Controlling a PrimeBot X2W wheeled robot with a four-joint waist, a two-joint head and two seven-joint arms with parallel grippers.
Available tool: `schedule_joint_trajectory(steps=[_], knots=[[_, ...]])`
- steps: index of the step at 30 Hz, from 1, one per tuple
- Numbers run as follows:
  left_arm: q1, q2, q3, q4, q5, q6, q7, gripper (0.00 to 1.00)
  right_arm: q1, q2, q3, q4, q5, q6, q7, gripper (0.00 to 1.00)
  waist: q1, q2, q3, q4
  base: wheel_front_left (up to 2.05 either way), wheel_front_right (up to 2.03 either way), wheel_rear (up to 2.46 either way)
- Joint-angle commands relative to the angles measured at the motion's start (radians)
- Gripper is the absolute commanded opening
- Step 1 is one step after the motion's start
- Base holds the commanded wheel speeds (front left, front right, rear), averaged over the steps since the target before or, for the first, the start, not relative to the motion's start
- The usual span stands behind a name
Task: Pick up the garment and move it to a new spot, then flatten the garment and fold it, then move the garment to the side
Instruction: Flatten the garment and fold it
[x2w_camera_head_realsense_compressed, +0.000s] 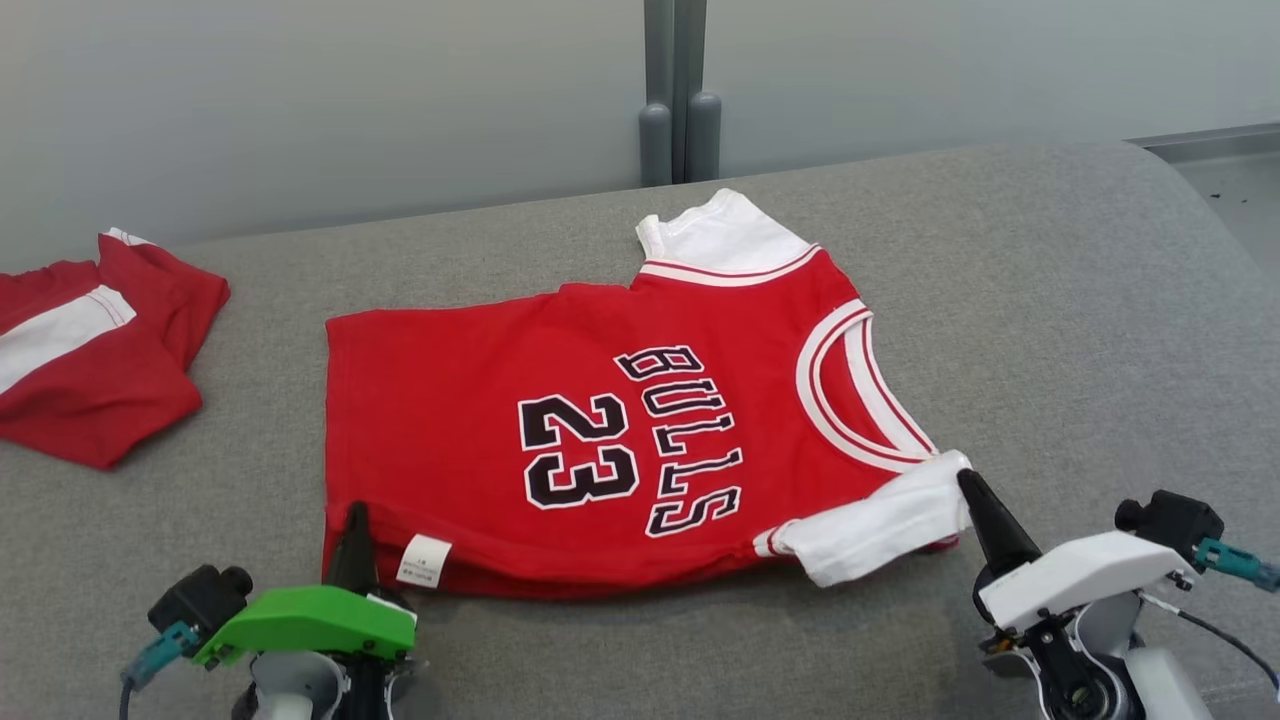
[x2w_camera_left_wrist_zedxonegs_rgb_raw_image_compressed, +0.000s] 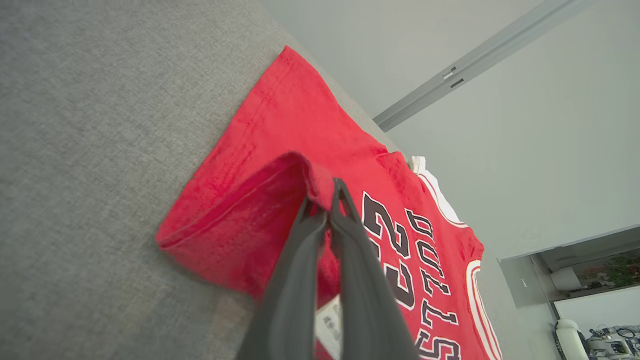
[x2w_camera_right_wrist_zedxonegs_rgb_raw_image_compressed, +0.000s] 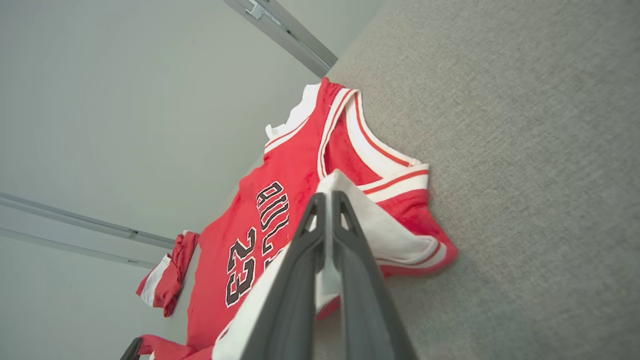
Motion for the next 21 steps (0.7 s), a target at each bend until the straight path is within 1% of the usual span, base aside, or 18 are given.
schedule_joint_trajectory(steps=[1, 8, 14, 15, 16, 21], knots=[[-0.056, 0.012, -0.007, 0.046, 0.014, -0.01, -0.003, 0.0, -0.053, -0.003, 0.002, 0.048, -0.011, 0.001, -0.012, 0.0, 0.0, 0.0, 0.01, 0.003, 0.0, 0.0, 0.0], [-0.209, 0.017, -0.032, 0.231, 0.047, -0.048, -0.019, 0.0, -0.233, -0.003, 0.037, 0.244, -0.015, 0.0, -0.05, 0.0, 0.0, 0.0, 0.041, -0.002, 0.0, 0.0, 0.0], [-0.305, 0.022, -0.039, 0.369, 0.068, -0.062, -0.053, 0.0, -0.39, -0.003, 0.078, 0.421, -0.025, 0.001, -0.083, 0.0, 0.0, 0.0, 0.06, -0.008, 0.0, 0.0, 0.0], [-0.315, 0.021, -0.038, 0.386, 0.069, -0.066, -0.059, 0.0, -0.413, -0.003, 0.091, 0.446, -0.023, 0.0, -0.084, 0.0, 0.0, 0.0, 0.063, -0.008, 0.0, 0.0, 0.0], [-0.315, 0.021, -0.038, 0.386, 0.069, -0.066, -0.059, 0.0, -0.413, -0.003, 0.091, 0.446, -0.023, 0.0, -0.084, 0.0, 0.0, 0.0, 0.063, -0.008, 0.0, 0.0, 0.0], [-0.356, 0.017, -0.036, 0.442, 0.072, -0.082, -0.083, 0.0, -0.523, -0.003, 0.145, 0.568, -0.018, 0.0, -0.103, 0.0, 0.0, 0.0, 0.078, -0.003, 0.0, 0.0, 0.0]])
